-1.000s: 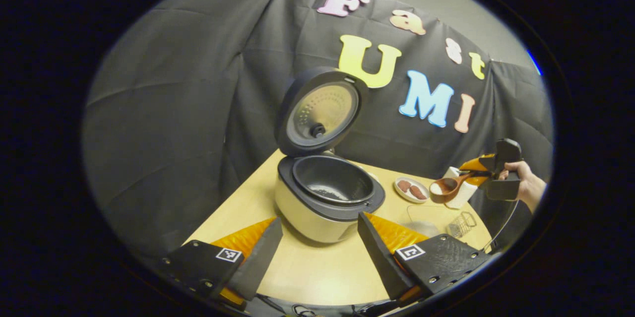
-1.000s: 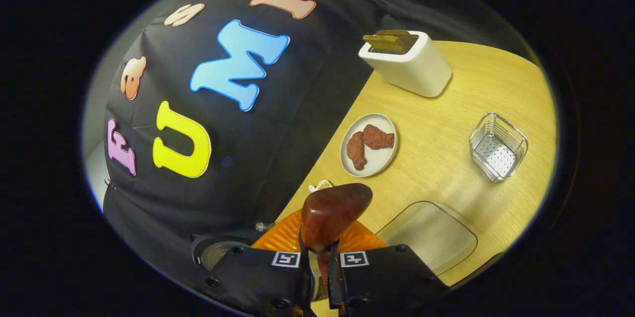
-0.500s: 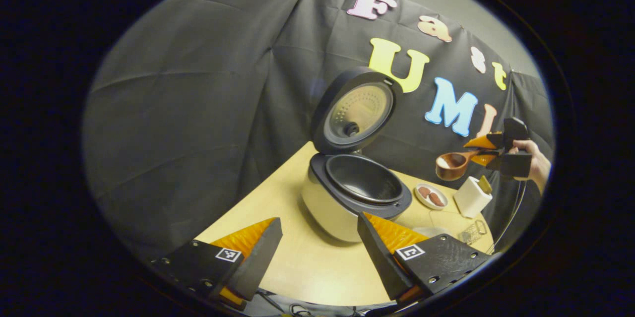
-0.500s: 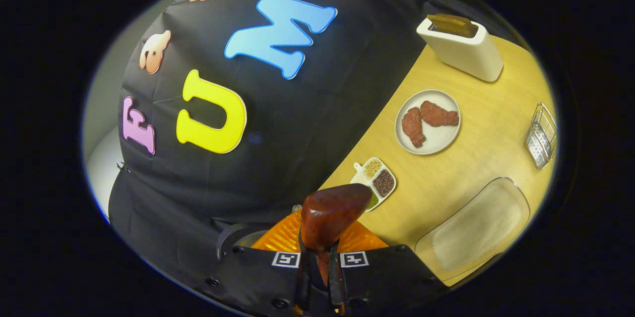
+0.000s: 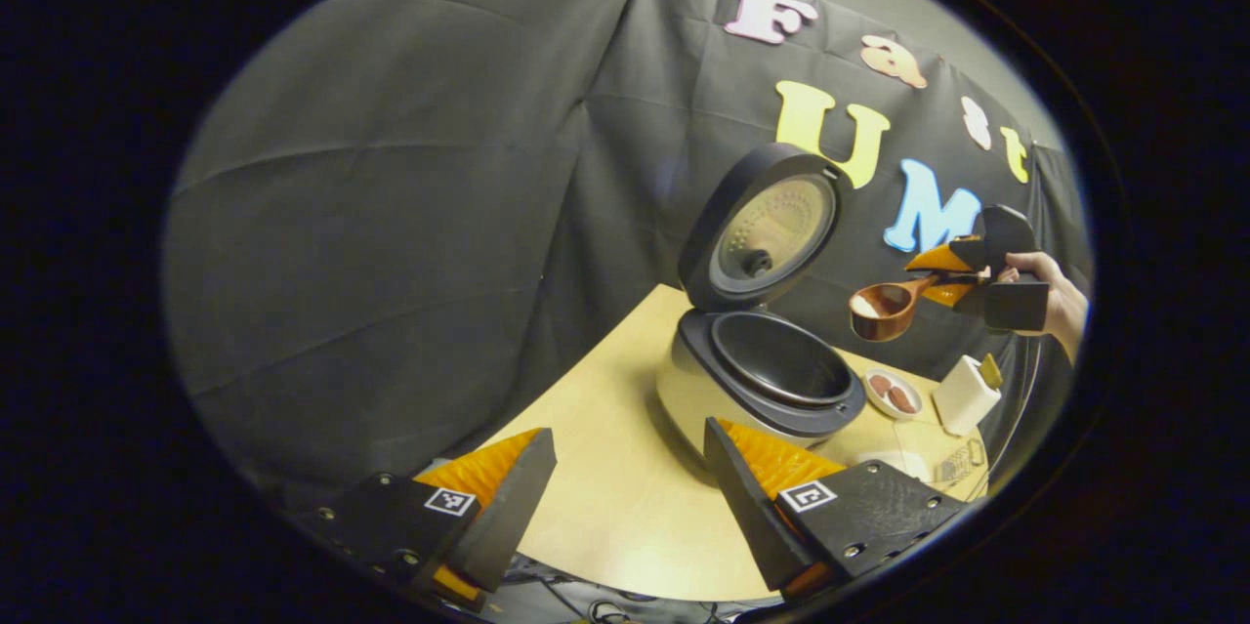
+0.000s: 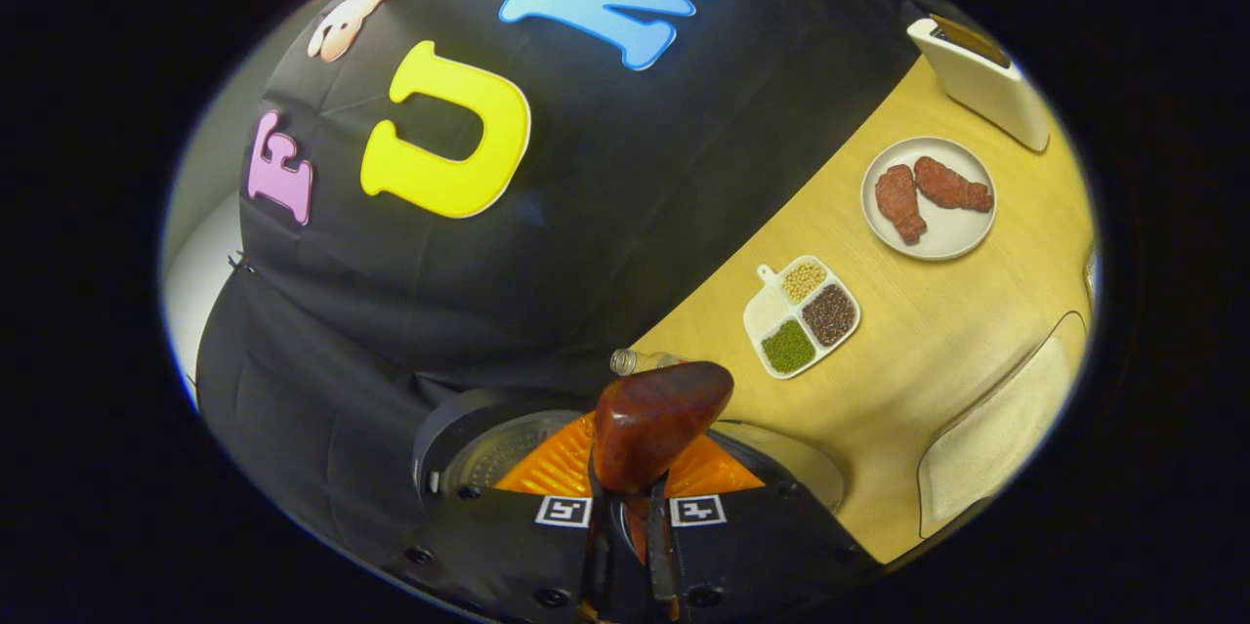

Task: Close the left gripper, press the button to open the rice cooker; take a wooden spoon from the chopstick holder with the right hand, scoop a spoonful of rice and pour it into the rice cooker, then put the wooden spoon back into the chopstick holder.

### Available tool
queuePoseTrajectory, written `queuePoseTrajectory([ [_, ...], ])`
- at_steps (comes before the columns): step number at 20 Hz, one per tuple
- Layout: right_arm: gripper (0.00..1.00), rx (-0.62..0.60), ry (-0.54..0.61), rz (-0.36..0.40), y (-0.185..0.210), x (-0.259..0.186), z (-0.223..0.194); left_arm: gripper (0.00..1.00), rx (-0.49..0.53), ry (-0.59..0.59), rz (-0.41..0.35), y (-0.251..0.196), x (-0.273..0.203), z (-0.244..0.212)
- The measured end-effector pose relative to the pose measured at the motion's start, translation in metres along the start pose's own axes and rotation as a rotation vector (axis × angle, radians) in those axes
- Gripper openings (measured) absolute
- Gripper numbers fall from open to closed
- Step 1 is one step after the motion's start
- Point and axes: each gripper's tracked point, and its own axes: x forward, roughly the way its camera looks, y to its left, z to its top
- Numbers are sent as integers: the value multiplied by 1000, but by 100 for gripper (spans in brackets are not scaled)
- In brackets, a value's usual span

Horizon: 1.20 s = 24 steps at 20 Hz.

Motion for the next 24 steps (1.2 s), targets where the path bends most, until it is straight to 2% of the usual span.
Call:
queuePoseTrajectory([
  [1,11,-16,12,-2,3,7,-7,96,-5,-3,10,5,0,2],
  [2,15,-39,19,-6,4,14,-11,99,-11,-5,18,8,-1,3],
  [5,15,-147,31,-25,10,26,-25,96,-26,-3,36,19,0,2],
  [6,10,-188,40,-31,10,30,-31,99,-24,1,42,22,2,1],
  [7,15,-224,41,-36,9,34,-34,99,-16,3,55,27,4,1],
  [10,15,-336,37,-39,12,40,-41,96,-3,4,87,36,4,1],
  [15,15,-535,2,-54,17,43,-48,99,-21,18,80,36,5,-5],
  [16,15,-583,-13,-50,21,43,-47,96,-11,20,86,37,6,-8],
  [17,11,-632,-23,-48,24,43,-49,99,1,19,97,37,6,-6],
  [18,15,-682,-29,-44,26,43,-51,99,13,22,113,39,6,-6],
  [20,15,-764,-31,-33,30,44,-55,99,17,19,117,37,7,-7],
  [24,15,-811,-17,-10,36,48,-66,96,-10,28,106,38,5,-12],
])
